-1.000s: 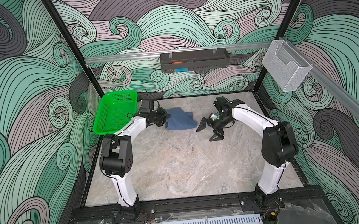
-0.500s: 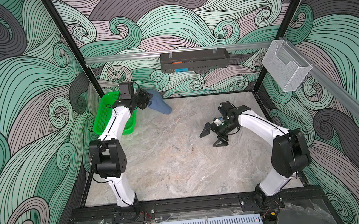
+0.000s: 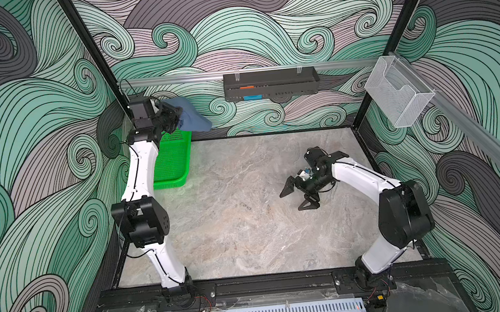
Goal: Fold and stack t-shirts
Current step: Place the T-shirt in the bin.
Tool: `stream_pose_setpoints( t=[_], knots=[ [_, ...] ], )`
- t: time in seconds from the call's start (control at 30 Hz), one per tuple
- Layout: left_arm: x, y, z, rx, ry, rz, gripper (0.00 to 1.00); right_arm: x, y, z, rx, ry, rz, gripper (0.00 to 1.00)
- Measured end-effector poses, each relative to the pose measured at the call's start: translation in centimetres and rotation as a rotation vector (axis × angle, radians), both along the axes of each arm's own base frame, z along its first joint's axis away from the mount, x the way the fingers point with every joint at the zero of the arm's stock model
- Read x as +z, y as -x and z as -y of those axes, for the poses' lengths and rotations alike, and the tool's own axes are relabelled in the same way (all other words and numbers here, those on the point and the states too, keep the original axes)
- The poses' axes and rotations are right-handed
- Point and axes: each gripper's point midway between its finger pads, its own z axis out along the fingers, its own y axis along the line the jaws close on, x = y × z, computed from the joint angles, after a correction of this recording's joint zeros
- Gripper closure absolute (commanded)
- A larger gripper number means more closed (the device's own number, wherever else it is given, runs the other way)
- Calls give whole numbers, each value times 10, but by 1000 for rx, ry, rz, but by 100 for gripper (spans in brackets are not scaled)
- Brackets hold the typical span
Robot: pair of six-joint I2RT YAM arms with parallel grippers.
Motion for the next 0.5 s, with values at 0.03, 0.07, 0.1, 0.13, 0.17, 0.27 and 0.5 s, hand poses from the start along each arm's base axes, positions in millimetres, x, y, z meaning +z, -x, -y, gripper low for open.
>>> stream_pose_setpoints(
  t=[0.03, 0.07, 0.1, 0.13, 0.17, 0.27, 0.5],
  knots=[
    [-1, 0, -9, 17, 0, -3, 100, 0, 0, 0, 0, 0, 1, 1],
    [-4, 1, -19, 36, 0, -10, 100, 0, 0, 0, 1, -1, 2, 1],
    [-5, 1, -27, 52, 1, -14, 100, 0, 0, 0, 2, -1, 2, 1],
    [-7, 1, -38, 75, 1, -18, 100, 0, 0, 0, 3, -2, 3, 1],
    [-10, 2, -47, 97, 3, -24, 100, 0, 0, 0, 3, -2, 4, 1],
    [-18, 4, -72, 159, 19, -47, 100, 0, 0, 0, 6, -4, 7, 1],
    [-28, 5, -97, 229, 73, -73, 100, 1, -2, 2, 4, -13, 10, 1]
  ],
)
